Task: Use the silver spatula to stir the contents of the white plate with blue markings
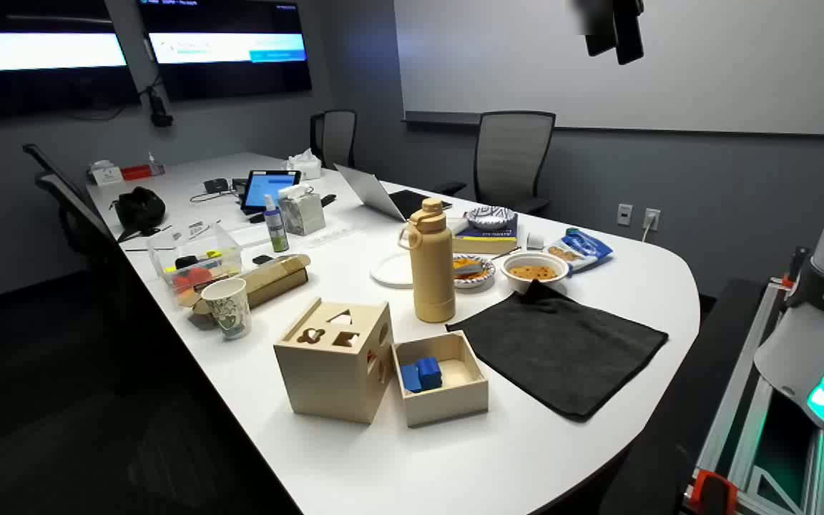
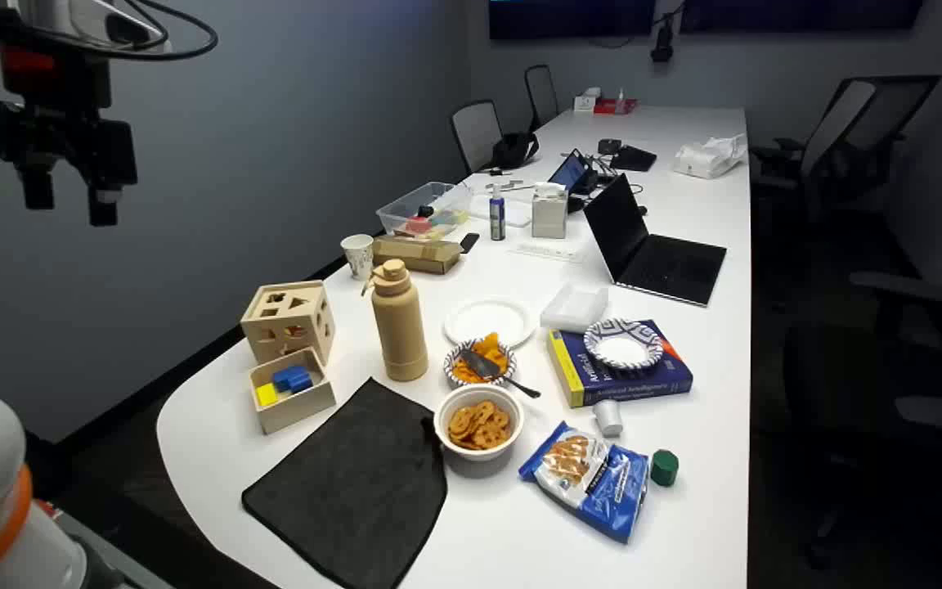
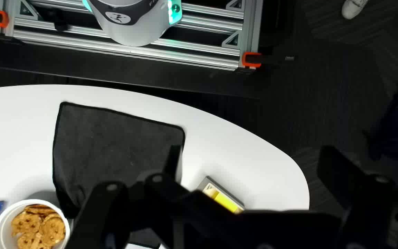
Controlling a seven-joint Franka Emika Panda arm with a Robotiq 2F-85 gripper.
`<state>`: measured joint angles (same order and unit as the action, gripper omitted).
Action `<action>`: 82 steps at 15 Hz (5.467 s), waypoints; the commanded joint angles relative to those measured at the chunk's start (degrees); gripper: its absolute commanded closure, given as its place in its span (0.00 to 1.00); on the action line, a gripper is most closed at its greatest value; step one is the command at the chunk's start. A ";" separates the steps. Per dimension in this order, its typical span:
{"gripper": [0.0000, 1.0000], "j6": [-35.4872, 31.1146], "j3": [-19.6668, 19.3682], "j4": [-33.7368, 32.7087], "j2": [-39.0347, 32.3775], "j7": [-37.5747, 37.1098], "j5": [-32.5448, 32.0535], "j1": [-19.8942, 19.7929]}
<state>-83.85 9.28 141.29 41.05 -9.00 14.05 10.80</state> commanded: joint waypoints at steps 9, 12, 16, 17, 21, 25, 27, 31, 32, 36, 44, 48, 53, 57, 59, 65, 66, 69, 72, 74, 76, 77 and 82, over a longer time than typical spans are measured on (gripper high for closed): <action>0.00 -1.76 -2.35 -5.42 -7.42 -1.54 2.41 -5.07; 0.00 -4.83 -4.83 -12.00 -16.57 -3.83 2.53 -9.36; 0.00 -9.41 -8.38 -20.87 -29.55 -8.21 3.30 -13.37; 0.00 -10.76 -9.13 -23.18 -32.84 -9.70 3.48 -14.04; 0.00 -16.89 -12.43 -32.78 -46.27 -16.12 3.84 -15.94; 0.00 -22.71 -16.03 -42.19 -59.42 -22.96 2.90 -17.23; 0.00 -25.05 -18.03 -45.14 -64.75 -26.32 2.75 -17.85; 0.00 -26.09 -20.42 -51.00 -74.21 -30.71 3.37 -19.93; 0.00 -25.73 -20.70 -52.43 -76.43 -31.51 3.51 -20.63; 0.00 -24.06 -20.84 -57.49 -83.83 -33.82 3.65 -22.90; 0.00 -14.46 -21.08 -71.07 -97.21 -39.19 3.06 -26.15; 0.00 -18.90 -20.86 -64.96 -94.07 -36.61 2.87 -25.59; 0.00 -13.10 -20.94 -69.38 -96.91 -43.04 3.67 -25.40; 0.00 -9.95 -21.10 -71.12 -98.15 -52.22 4.42 -25.17; 0.00 -9.16 -21.12 -73.32 -99.69 -57.23 4.82 -25.41; 0.00 -9.53 -20.63 -80.31 -105.53 -71.82 6.19 -27.12; 0.00 -9.26 -20.53 -81.46 -106.40 -73.61 6.21 -27.53; 0.00 -9.00 -20.23 -83.37 -107.69 -77.26 6.13 -28.82; 0.00 -7.36 -20.02 -85.94 -109.20 -80.00 5.74 -30.04; 0.00 -5.05 -19.76 -88.35 -110.58 -81.55 5.62 -30.95; 0.00 -1.18 -20.04 -92.19 -112.97 -82.83 5.79 -31.52; 0.00 0.54 -20.02 -93.75 -113.92 -83.62 5.70 -31.81; 0.00 3.61 -19.89 -98.39 -117.07 -87.28 6.07 -32.52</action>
<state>-84.81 -11.19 53.15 -70.38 -91.93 19.01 -20.30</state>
